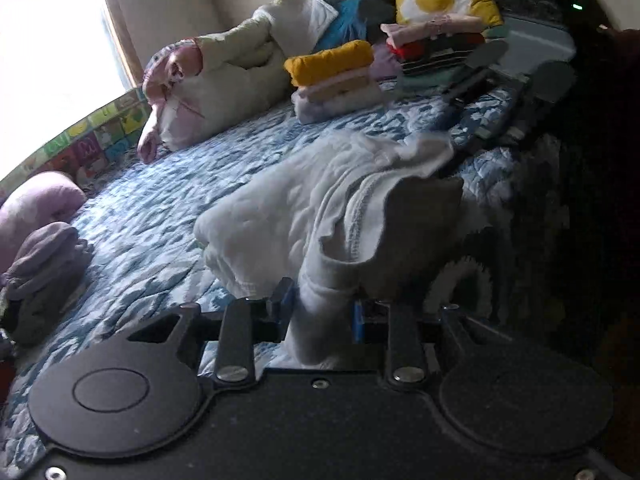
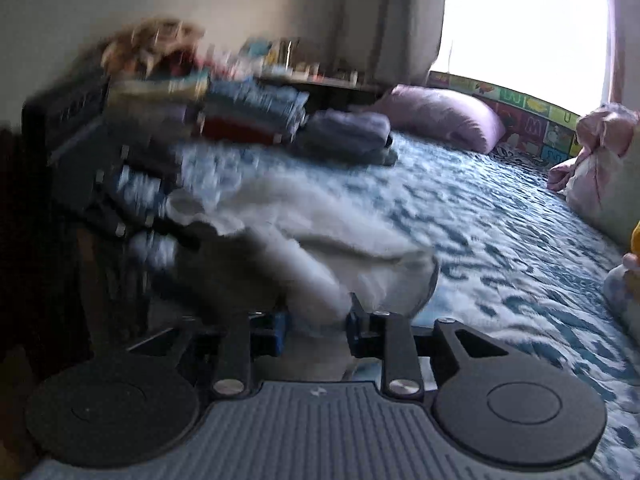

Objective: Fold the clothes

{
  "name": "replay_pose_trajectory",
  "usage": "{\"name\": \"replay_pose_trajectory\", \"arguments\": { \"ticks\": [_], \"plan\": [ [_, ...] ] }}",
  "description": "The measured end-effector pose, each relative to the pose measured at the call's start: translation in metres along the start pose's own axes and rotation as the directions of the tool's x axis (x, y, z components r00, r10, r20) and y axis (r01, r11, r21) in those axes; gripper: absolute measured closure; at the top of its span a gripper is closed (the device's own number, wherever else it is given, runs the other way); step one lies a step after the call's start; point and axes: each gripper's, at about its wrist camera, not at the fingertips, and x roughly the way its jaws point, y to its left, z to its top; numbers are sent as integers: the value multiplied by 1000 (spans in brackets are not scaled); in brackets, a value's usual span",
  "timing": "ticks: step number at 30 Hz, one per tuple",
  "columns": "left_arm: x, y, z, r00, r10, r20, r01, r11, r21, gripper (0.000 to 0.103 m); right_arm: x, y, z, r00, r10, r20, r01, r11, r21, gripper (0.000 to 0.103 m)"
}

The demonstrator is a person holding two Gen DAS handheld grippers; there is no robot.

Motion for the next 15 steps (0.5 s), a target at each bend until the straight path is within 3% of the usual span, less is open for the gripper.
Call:
{"name": "replay_pose_trajectory", "arguments": {
  "ticks": [3,6,8,11,12,13,15],
  "plan": [
    [0,-9,-3,999,52,12,-52,998,32,77,-16,10,-2,1000,-18,-10,18,1000,13,64],
    [2,-29,-6,993,115,6,-114,985,130,72,-47,4,4,993,14,120,-31,988,149,63],
    [2,-31,-4,994,108,12,-109,986,124,71,-52,-4,11,980,-7,200,-40,973,229,62],
    [-1,-32,-1,996,87,10,-88,991,101,55,-34,-13,24,968,-43,248,-30,959,283,62],
    [-3,-32,0,997,76,2,-76,993,89,49,-20,-14,25,975,-40,220,-29,954,298,62],
    [-9,-30,1,999,54,0,-53,997,61,49,-3,-14,24,984,-33,175,-24,950,311,62],
    [-26,-24,4,1000,-4,13,4,1000,-15,49,34,1,10,999,-29,17,24,970,241,60]
  ]
}}
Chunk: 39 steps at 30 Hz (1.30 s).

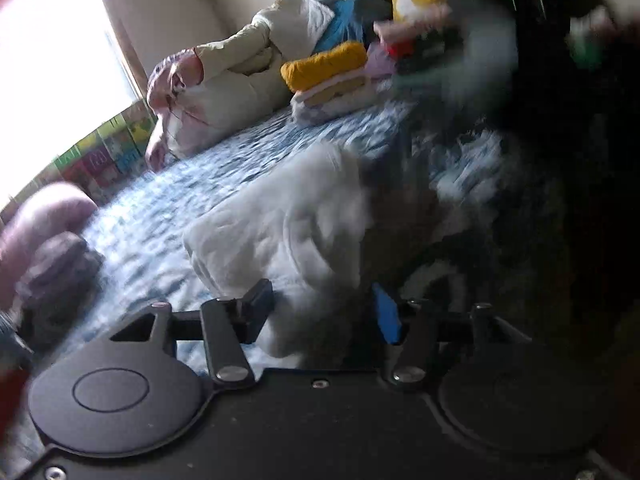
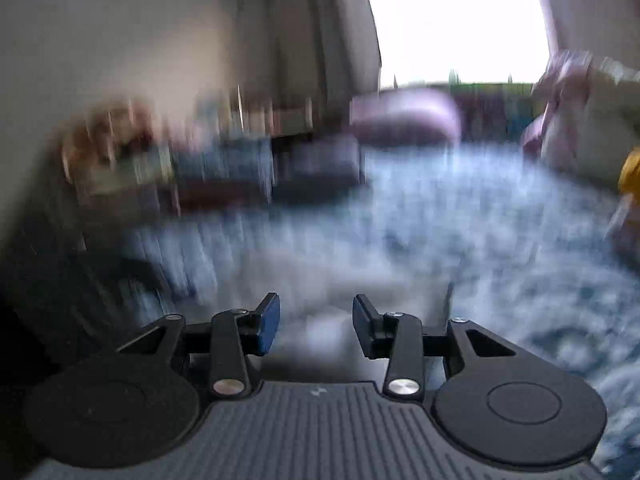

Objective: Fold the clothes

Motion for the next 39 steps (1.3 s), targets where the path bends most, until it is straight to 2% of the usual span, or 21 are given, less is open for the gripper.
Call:
{"name": "replay_pose_trajectory", "arguments": {
  "ticks": [1,2,3,5,7,10,12,13,16,18,19,21,25,27,29,32,33,35,37,39],
  "plan": [
    [-10,4,2,999,-32,17,32,998,-48,49,5,12,-9,999,-28,-15,27,995,-91,59],
    [-22,12,3,997,-42,71,49,993,-106,49,4,25,-17,999,-54,-4,52,980,-190,53],
    [-32,20,5,991,-46,125,67,985,-162,49,3,34,-19,998,-69,-3,67,965,-252,52],
    [-36,37,12,980,14,198,42,960,-275,49,-7,36,-17,998,-61,27,66,967,-245,52],
    [-24,49,24,974,73,215,-1,948,-317,49,-18,36,-14,997,-44,60,57,973,-222,54],
    [6,58,39,971,124,203,-55,947,-317,50,-38,35,-6,995,-10,98,30,978,-208,56],
    [28,63,41,974,103,203,-35,950,-312,54,-44,24,1,991,10,137,11,989,-149,56],
    [37,65,40,976,96,196,-32,951,-309,60,-43,17,6,986,7,164,10,994,-107,56],
    [69,65,31,992,66,108,-26,942,-335,65,-31,-1,21,974,-13,225,14,1000,-1,56],
    [81,58,24,995,80,54,-58,946,-320,65,-10,-9,26,977,-23,214,18,1000,25,56],
    [83,58,22,995,88,46,-67,936,-344,65,2,-11,26,982,-38,187,32,999,32,56],
    [87,52,18,993,115,26,-97,924,-370,64,30,-19,18,995,-51,84,46,997,59,59],
    [98,33,12,978,209,5,-194,914,-355,63,48,-11,6,997,-77,27,77,997,-5,59],
    [100,38,9,977,213,8,-190,886,-422,62,51,-16,3,997,-71,33,71,997,10,59],
    [102,38,8,975,221,13,-196,887,-418,62,55,-23,1,998,-52,38,51,998,41,59],
    [100,34,10,973,231,20,-205,895,-395,62,58,-19,2,997,-64,49,63,998,19,59],
    [95,36,10,975,218,37,-186,899,-396,62,55,-17,3,996,-65,55,65,998,16,59],
    [75,40,17,976,205,75,-157,898,-411,58,41,-18,5,994,-54,91,48,997,62,59],
    [46,46,27,971,207,116,-136,888,-439,46,20,-15,9,988,-61,144,45,993,108,55],
    [9,55,27,945,290,151,-168,828,-534,45,-2,-15,6,979,-98,177,66,982,180,49]
  ]
}}
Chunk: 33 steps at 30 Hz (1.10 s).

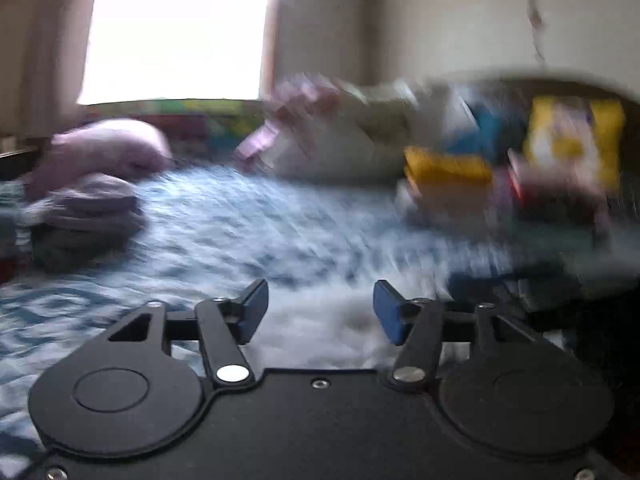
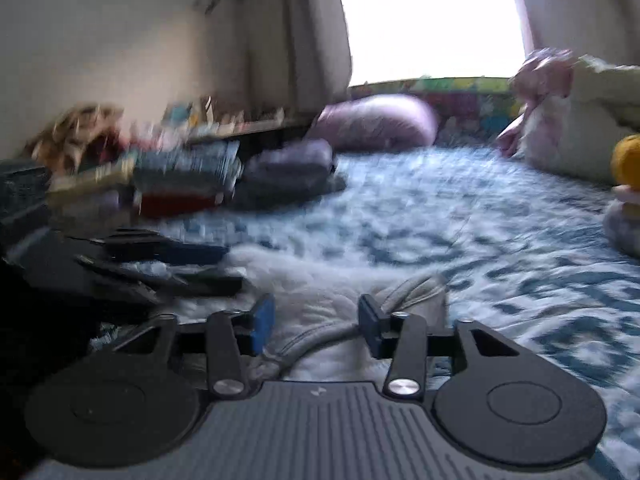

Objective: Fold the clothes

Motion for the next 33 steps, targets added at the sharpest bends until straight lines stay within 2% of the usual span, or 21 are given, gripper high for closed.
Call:
{"name": "replay_pose_trajectory", "arguments": {
  "ticks": [1,3,5,7,9,12,13,14,15,16,18,19,21,23,24,25,26,27,29,31,33],
  "plan": [
    [-9,10,2,1000,27,8,-26,996,-81,45,-7,-4,-1,1000,-16,4,16,999,52,49],
    [-24,34,0,998,66,-5,-65,957,-283,45,-20,-11,-3,999,-48,9,46,987,156,49],
    [-31,43,-5,992,103,-73,-123,911,-394,45,-33,-18,-4,997,-81,11,75,963,258,49],
    [-35,44,-15,990,83,-112,-128,864,-487,45,-39,-23,-13,996,-84,-15,84,927,365,49],
    [-36,39,-23,989,46,-139,-117,824,-554,45,-42,-26,-23,996,-73,-42,84,885,458,48],
    [-29,25,-27,983,24,-180,-125,807,-577,45,-39,-27,-31,998,-52,-36,63,857,511,48],
    [-26,21,-30,980,18,-196,-134,792,-596,46,-38,-27,-33,998,-46,-33,56,849,526,49],
    [-22,18,-32,977,17,-214,-149,774,-615,47,-35,-27,-35,999,-38,-34,50,842,536,54],
    [-19,14,-35,976,20,-219,-156,765,-625,62,-31,-28,-36,999,-27,-45,47,836,547,63],
    [-16,11,-37,975,20,-220,-160,752,-640,80,-27,-29,-38,998,-15,-58,45,828,560,80],
    [-14,22,-52,990,-50,-130,-75,596,-800,83,-24,-34,-43,999,27,-46,8,782,623,83],
    [-16,28,-63,995,-79,-64,-19,475,-880,83,-26,-39,-46,998,62,-15,-36,732,681,84],
    [-17,31,-78,998,-60,-38,-10,403,-915,83,-25,-48,-56,994,107,13,-80,648,757,84],
    [-12,32,-102,992,-53,-116,-89,358,-929,83,-17,-56,-71,991,130,-17,-64,597,800,86],
    [-13,35,-111,993,-52,-107,-84,330,-940,82,-12,-61,-79,990,141,-27,-58,569,820,89],
    [-13,35,-107,993,-52,-109,-84,357,-930,82,-8,-65,-87,988,153,-37,-52,540,840,89],
    [-14,35,-104,992,-52,-112,-84,383,-920,82,-7,-66,-87,987,156,-45,-47,541,840,87],
    [-15,35,-101,992,-57,-111,-80,395,-915,81,-9,-64,-83,988,148,-49,-44,565,824,85],
    [-16,38,-102,990,-89,-109,-69,370,-926,76,-16,-59,-72,990,127,-55,-36,620,784,72],
    [-19,42,-96,986,-117,-120,-67,379,-923,61,-25,-57,-62,995,94,-46,-28,657,753,65],
    [-28,41,-79,988,-94,-124,-66,469,-881,56,-36,-55,-52,998,45,-37,-5,703,711,64]
  ]
}}
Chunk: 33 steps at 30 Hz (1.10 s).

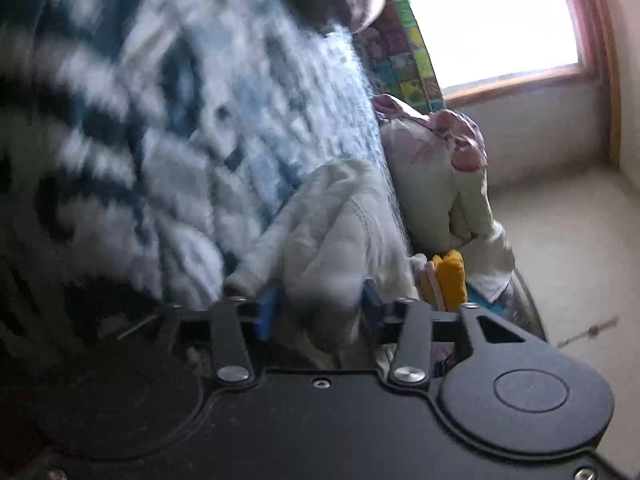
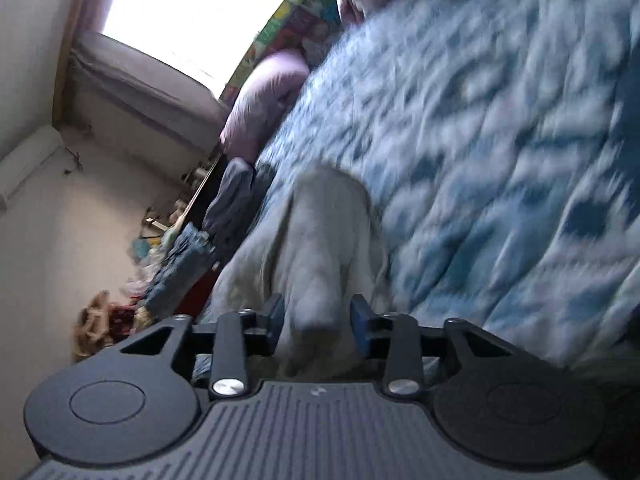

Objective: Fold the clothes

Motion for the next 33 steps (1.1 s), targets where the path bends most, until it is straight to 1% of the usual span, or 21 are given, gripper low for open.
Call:
{"name": "replay_pose_trajectory", "arguments": {
  "ticks": [2,3,4,6,7,8,9,10,11,12,14,15,17,19,20,22,25,27,28,31,33],
  "plan": [
    [-10,-15,6,1000,13,20,-15,995,101,55,-10,8,5,998,-35,50,38,997,-61,64],
    [-14,-25,8,998,33,48,-42,981,190,55,-15,14,7,995,-51,88,61,993,-106,64],
    [-17,-34,11,996,51,76,-70,959,276,55,-17,23,8,990,-69,127,90,981,-172,64],
    [-27,-51,13,986,67,152,-127,893,433,55,-16,47,5,978,-87,187,149,924,-351,64],
    [-23,-59,13,983,66,171,-146,848,510,55,-11,58,3,975,-85,206,169,883,-438,64],
    [-19,-68,13,980,63,189,-164,796,583,55,-7,70,1,971,-80,224,189,833,-521,64],
    [-10,-75,13,979,55,195,-171,737,654,56,2,81,-1,969,-71,237,203,776,-597,64],
    [-1,-83,13,979,45,198,-176,673,719,56,10,88,0,969,-58,242,207,730,-652,64],
    [12,-90,12,985,25,171,-150,611,777,56,19,93,1,970,-46,238,202,699,-686,66],
    [23,-92,12,988,17,153,-135,567,812,59,30,99,1,972,-35,232,194,673,-714,67],
    [44,-95,10,993,4,117,-105,475,874,66,42,102,5,978,-38,207,180,662,-727,68],
    [53,-94,10,994,5,108,-98,453,886,68,49,100,7,979,-52,197,181,668,-722,69],
    [72,-82,12,998,17,60,-60,474,878,68,63,89,10,982,-91,166,183,687,-704,68],
    [87,-66,2,996,69,54,-81,482,873,68,74,73,8,984,-137,111,176,707,-685,68],
    [93,-58,-4,994,93,52,-91,485,870,68,76,69,6,985,-145,97,173,714,-679,68],
    [91,-52,-15,992,83,100,-128,488,863,68,78,64,0,986,-143,90,166,719,-674,68],
    [93,-52,-27,985,83,149,-171,440,881,68,80,59,-7,987,-127,101,161,705,-691,68],
    [94,-50,-33,981,75,177,-192,409,892,68,81,54,-7,988,-113,102,152,710,-688,68],
    [95,-50,-36,980,71,188,-200,397,896,68,84,54,-8,988,-110,106,153,704,-693,68],
    [96,-50,-43,974,55,220,-225,356,907,68,85,57,-16,983,-119,137,181,666,-724,68],
    [97,-55,-46,971,43,237,-238,325,915,67,84,61,-18,981,-129,147,196,652,-733,68]
  ]
}}
